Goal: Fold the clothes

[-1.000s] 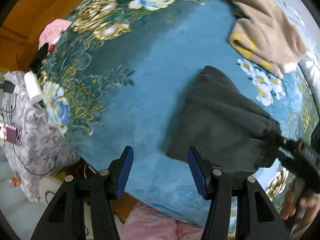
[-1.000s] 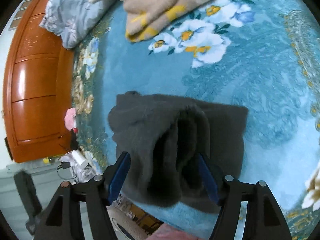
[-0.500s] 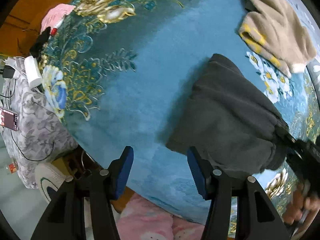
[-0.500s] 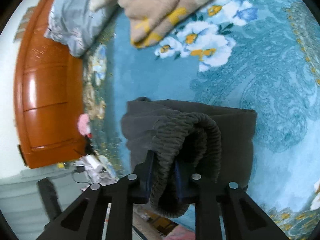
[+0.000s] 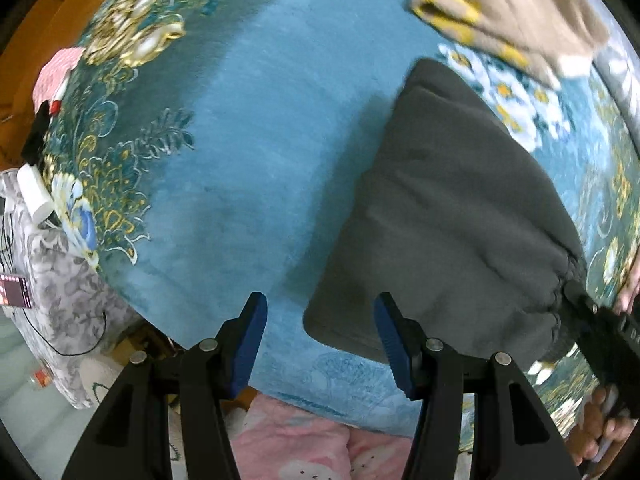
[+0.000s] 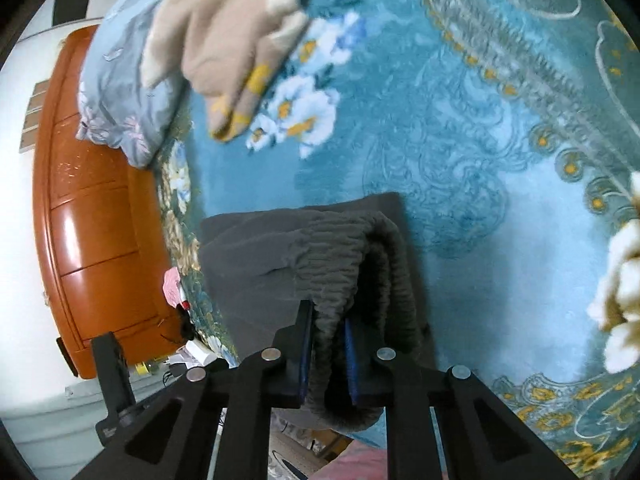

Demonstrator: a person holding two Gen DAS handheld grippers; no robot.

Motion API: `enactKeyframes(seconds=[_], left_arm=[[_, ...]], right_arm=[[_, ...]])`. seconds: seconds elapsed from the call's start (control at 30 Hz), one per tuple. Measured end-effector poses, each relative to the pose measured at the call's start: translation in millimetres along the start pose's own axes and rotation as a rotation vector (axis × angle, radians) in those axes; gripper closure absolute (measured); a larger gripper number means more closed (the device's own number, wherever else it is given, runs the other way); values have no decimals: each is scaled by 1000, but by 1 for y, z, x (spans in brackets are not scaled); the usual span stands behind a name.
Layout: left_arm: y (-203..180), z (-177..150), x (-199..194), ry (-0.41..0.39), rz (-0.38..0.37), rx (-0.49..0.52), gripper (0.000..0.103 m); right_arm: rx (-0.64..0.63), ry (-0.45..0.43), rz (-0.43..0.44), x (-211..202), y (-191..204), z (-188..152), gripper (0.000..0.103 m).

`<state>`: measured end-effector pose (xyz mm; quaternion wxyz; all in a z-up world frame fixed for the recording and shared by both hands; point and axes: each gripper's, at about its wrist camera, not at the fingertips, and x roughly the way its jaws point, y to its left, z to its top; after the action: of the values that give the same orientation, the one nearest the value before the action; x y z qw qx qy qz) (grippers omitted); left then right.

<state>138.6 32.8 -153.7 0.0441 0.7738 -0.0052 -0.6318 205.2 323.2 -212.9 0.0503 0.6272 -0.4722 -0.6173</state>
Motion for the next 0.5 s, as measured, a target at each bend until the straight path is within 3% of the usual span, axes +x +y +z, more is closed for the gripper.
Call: enactKeyframes(seconds=[0.13,0.5], left_arm=[[-4,3,15,40,28,17,46],[-6,16,19,36,22,2,46]], right_arm=[[-39,21,-77,22,2,11,86],[-30,67,-93,22,-12,-12,82]])
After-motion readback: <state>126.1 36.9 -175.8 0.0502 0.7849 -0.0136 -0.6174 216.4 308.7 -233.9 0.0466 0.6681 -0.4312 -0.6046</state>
